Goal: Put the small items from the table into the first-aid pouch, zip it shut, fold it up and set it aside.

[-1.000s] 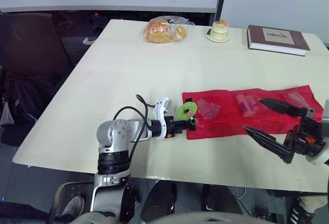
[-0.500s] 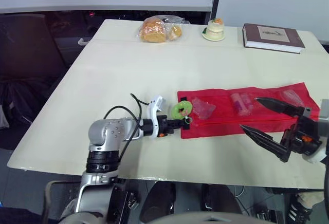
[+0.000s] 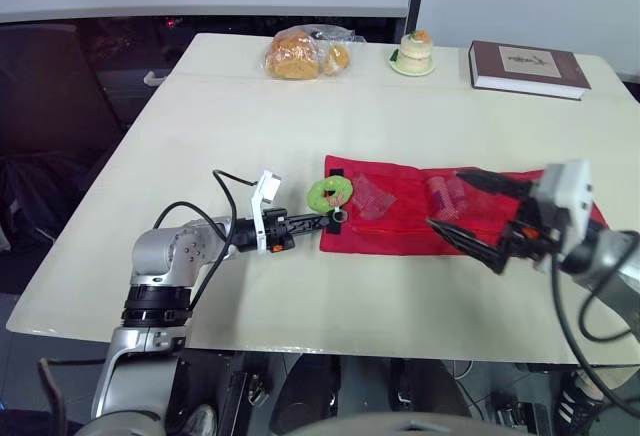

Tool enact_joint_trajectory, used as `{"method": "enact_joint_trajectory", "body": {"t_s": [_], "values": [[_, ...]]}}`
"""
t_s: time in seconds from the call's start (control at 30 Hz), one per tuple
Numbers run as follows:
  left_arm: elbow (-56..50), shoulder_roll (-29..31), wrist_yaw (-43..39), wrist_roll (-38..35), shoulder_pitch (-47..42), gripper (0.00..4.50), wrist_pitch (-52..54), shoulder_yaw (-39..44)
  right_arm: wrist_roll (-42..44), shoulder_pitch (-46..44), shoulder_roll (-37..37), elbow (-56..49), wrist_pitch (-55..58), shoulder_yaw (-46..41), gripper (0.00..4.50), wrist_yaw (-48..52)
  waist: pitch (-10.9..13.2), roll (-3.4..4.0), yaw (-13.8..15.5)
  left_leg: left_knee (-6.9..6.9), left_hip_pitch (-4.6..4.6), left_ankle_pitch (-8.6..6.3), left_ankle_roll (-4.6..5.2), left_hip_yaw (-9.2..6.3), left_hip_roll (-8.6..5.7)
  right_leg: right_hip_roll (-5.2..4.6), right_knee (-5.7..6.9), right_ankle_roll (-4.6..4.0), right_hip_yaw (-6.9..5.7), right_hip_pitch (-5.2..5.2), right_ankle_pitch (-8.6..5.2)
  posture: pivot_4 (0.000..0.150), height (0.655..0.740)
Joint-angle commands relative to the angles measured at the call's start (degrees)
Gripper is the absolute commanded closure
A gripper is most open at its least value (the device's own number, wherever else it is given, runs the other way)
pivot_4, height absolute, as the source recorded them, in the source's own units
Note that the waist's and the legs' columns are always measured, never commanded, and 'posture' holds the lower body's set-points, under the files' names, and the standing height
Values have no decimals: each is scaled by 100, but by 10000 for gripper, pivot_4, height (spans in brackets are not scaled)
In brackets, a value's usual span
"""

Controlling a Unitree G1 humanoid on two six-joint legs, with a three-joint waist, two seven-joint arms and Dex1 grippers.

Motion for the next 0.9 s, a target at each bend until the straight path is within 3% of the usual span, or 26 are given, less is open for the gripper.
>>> {"method": "enact_joint_trajectory", "body": {"t_s": [0.03, 0.23, 0.47, 0.83, 0.9], "values": [[-1, 24, -206, 20, -126, 43515, -243, -59, -650, -932, 452, 700, 311, 860, 0, -275, 2, 0, 9, 1, -24, 11, -15, 0, 0, 4, 2, -6, -1, -25, 5, 1500, 7289], [-22, 31, -234, 71, -84, 43515, -371, -134, -1249, -2405, 1622, 1842, 839, 1813, 0, -552, 9, 3, -6, -1, -32, 18, -28, -5, 0, 15, 4, 0, -30, -26, 7, 1500, 7289], [-122, -16, -164, 66, -23, 43515, -431, -130, -2641, -3729, 2453, 3502, 262, 2862, 0, -337, 15, 10, -21, 0, -30, 18, -28, 0, -4, 40, 10, 20, -42, -28, 18, 1500, 7289], [-290, -80, -84, 39, 61, 43515, -448, -130, -3428, -3969, 2978, 4671, 533, 3199, 0, 160, 16, 12, -105, 0, -28, 20, -31, -1, -4, 42, 15, 24, -43, -27, 20, 1500, 7289], [-279, -89, -72, 48, 59, 45000, -462, -138, -3410, -3883, 2996, 4613, 750, 3173, 7890, 280, 16, 12, -129, 0, -27, 21, -32, -2, -4, 42, 17, 24, -43, -27, 20, 1500, 7289]]}}
